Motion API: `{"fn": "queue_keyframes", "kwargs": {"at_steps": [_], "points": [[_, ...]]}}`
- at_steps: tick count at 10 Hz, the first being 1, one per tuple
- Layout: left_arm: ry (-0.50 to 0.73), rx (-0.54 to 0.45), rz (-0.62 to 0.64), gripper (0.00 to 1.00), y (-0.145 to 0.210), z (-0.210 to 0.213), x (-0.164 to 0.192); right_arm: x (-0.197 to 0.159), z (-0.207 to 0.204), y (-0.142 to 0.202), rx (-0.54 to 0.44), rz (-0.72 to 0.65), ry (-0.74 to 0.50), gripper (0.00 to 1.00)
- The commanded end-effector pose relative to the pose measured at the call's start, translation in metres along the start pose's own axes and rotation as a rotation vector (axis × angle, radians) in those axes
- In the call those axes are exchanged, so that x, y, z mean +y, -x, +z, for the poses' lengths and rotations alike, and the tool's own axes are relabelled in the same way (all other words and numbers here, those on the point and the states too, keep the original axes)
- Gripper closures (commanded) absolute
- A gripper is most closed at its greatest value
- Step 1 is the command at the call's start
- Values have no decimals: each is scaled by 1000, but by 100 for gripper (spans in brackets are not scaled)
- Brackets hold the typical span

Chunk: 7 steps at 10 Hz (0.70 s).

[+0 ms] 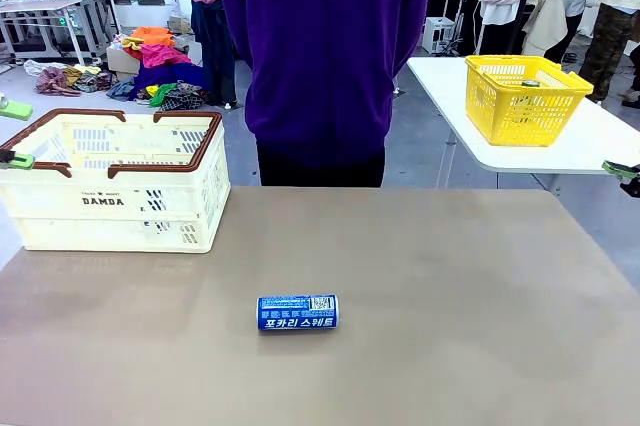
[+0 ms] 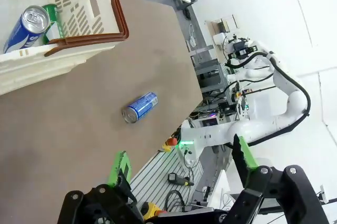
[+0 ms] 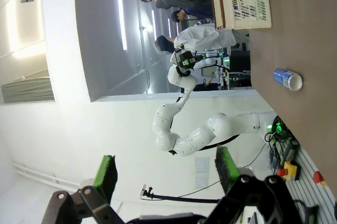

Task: Place the drinks into the Shopping basket.
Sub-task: Pick up one drink and place it into the Shopping basket.

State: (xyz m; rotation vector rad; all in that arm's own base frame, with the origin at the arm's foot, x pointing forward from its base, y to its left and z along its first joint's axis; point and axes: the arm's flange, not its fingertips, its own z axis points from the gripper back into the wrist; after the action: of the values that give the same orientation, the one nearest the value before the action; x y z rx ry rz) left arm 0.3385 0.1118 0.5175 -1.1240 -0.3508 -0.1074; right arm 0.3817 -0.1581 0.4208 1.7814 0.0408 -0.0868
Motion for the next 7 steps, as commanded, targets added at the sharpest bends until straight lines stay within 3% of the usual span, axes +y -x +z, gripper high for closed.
{"fn": "queue_keyframes", "kwargs": {"at_steps": [1,7], "points": [[0,8,16,0,5,1,2,5,2,0,-6,-13,-14,0],[0,8,16,0,5,1,2,5,2,0,-6,-13,-14,0]]}}
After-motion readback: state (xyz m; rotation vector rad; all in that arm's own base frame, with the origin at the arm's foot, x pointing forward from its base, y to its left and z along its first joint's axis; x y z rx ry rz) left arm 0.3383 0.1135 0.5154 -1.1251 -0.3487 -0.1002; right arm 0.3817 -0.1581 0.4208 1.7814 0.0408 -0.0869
